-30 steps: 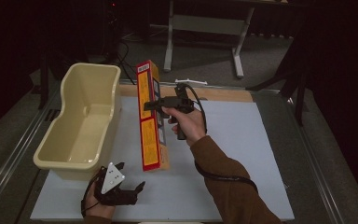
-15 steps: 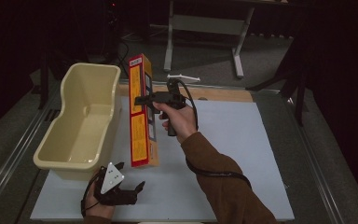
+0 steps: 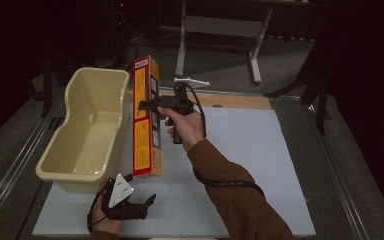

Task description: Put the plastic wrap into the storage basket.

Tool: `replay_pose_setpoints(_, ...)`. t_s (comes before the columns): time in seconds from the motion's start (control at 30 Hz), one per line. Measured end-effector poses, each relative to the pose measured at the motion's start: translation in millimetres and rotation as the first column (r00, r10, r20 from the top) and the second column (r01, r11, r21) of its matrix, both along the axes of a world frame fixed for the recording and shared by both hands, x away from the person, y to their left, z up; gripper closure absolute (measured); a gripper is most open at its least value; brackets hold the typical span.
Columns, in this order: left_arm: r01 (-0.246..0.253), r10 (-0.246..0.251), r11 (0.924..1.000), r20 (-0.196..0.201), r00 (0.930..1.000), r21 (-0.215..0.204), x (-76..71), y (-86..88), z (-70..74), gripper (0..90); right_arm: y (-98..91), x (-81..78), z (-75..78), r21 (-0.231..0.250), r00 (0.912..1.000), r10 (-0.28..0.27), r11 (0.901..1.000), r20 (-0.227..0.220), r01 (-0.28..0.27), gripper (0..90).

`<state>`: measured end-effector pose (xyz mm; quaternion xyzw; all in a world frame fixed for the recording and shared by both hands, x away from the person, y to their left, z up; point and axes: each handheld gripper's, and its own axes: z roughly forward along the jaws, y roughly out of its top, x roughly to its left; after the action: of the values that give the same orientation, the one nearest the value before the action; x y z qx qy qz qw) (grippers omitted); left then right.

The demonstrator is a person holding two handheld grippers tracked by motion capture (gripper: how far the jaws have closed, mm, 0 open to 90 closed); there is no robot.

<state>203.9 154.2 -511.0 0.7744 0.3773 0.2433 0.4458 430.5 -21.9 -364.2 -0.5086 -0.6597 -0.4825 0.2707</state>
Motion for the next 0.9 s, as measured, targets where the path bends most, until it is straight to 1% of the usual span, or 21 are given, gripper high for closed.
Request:
replay_pose_setpoints(0.17,-0.005,0.005,1.0000,0.003,1.0000,-0.006,0.4,-0.3,0.1,5.4,5.3,1.3,0.7,0.004,0.9999,-0.011,0.9999,0.003,0.011,38.7)
replay_pose_setpoints(0.33,-0.003,0.003,1.0000,0.005,1.0000,-0.005,0.5,-0.5,0.3,5.5,12.8,2.3,-0.4,0.036,0.9996,-0.014,0.9992,-0.022,0.015,38.7)
replay_pose_setpoints(0.5,-0.006,0.006,1.0000,0.011,0.9999,-0.005,0.2,0.1,0.9,5.5,22.8,2.1,0.0,0.038,0.9996,-0.011,0.9992,-0.025,0.012,38.7)
replay_pose_setpoints(0.57,-0.004,0.004,1.0000,0.012,0.9999,-0.004,0.1,-0.1,1.0,5.5,26.8,2.8,0.0,0.045,0.9993,-0.015,0.9989,-0.034,0.017,38.7)
replay_pose_setpoints(0.63,-0.005,0.005,1.0000,0.014,0.9999,-0.004,-0.1,-0.9,1.0,5.5,30.6,4.0,1.0,0.060,0.9985,-0.019,0.9979,-0.052,0.022,38.6)
replay_pose_setpoints(0.7,-0.003,0.003,1.0000,0.017,0.9999,0.007,-0.1,-1.6,0.9,5.5,34.4,5.1,2.2,0.076,0.9979,-0.026,0.9966,-0.059,0.030,38.6)
replay_pose_setpoints(0.9,0.000,0.000,1.0000,0.018,0.9998,0.007,-0.3,-1.8,0.9,5.5,47.7,5.8,4.5,0.079,0.9979,-0.032,0.9962,-0.056,0.036,38.6)
